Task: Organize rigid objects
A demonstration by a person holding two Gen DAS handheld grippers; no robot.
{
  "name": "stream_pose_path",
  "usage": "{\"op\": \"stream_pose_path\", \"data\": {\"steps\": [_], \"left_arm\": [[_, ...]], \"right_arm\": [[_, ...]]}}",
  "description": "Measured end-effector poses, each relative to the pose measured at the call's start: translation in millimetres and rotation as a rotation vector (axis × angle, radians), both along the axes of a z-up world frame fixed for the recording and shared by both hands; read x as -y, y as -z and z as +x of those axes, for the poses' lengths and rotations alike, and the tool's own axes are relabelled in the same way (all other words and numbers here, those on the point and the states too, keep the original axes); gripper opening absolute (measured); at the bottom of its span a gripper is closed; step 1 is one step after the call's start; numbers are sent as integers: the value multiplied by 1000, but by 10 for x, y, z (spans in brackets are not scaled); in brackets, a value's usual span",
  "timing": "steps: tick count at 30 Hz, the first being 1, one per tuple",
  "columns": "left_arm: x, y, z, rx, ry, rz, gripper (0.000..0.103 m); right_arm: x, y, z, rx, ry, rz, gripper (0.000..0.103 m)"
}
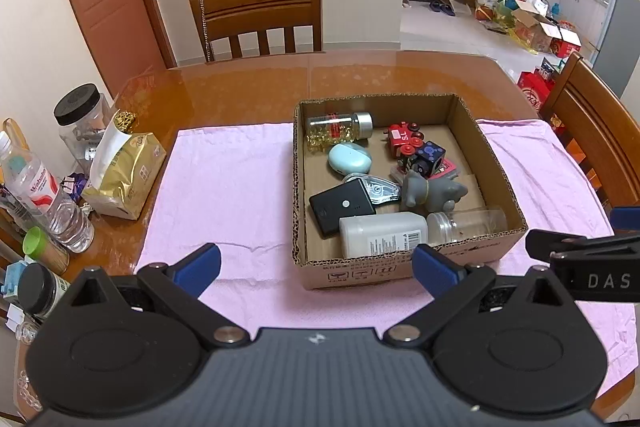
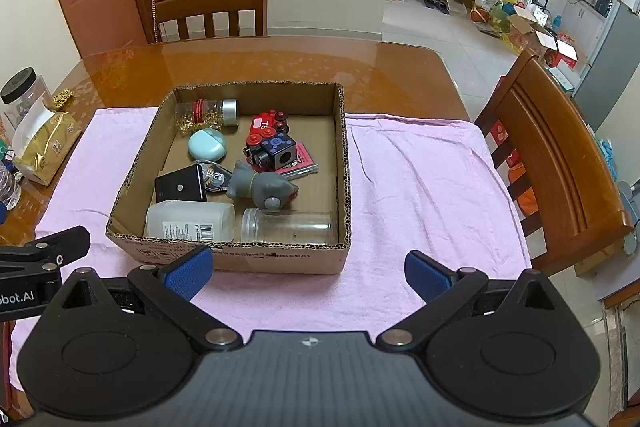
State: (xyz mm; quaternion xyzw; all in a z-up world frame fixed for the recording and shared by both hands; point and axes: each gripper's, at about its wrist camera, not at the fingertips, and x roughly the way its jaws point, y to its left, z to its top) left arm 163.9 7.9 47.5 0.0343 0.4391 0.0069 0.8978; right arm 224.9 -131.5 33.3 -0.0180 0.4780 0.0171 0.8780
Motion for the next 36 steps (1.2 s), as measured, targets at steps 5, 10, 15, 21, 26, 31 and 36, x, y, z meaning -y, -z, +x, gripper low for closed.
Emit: {"op": "stream_pose_path", "data": {"steps": [5,10,15,21,26,31,36], "left_arm": [[-1,-12,1,0,1,2,101],[-3,-17,-1,-1,1,6,101],[-2,-19,-1,-2,2,7,101],[-5,-17,6,-2,2,7,101],[-4,-14,2,-3,4,8,101],[0,-19,-3,-2,5,10,101],[14,-28,-4,-2,5,13,101]], "right_arm": [[-5,1,7,-2,0,0,103],[-18,-8,13,-1,3,1,103],[-16,-13,9,-1,4,4,103],[-17,-15,2,-2,1,4,103],[-18,-17,-9,-2,-2,10,103],[-19,-17,-18,0,-2,10,103],[-21,-18,-17,0,-2,9,103]]}}
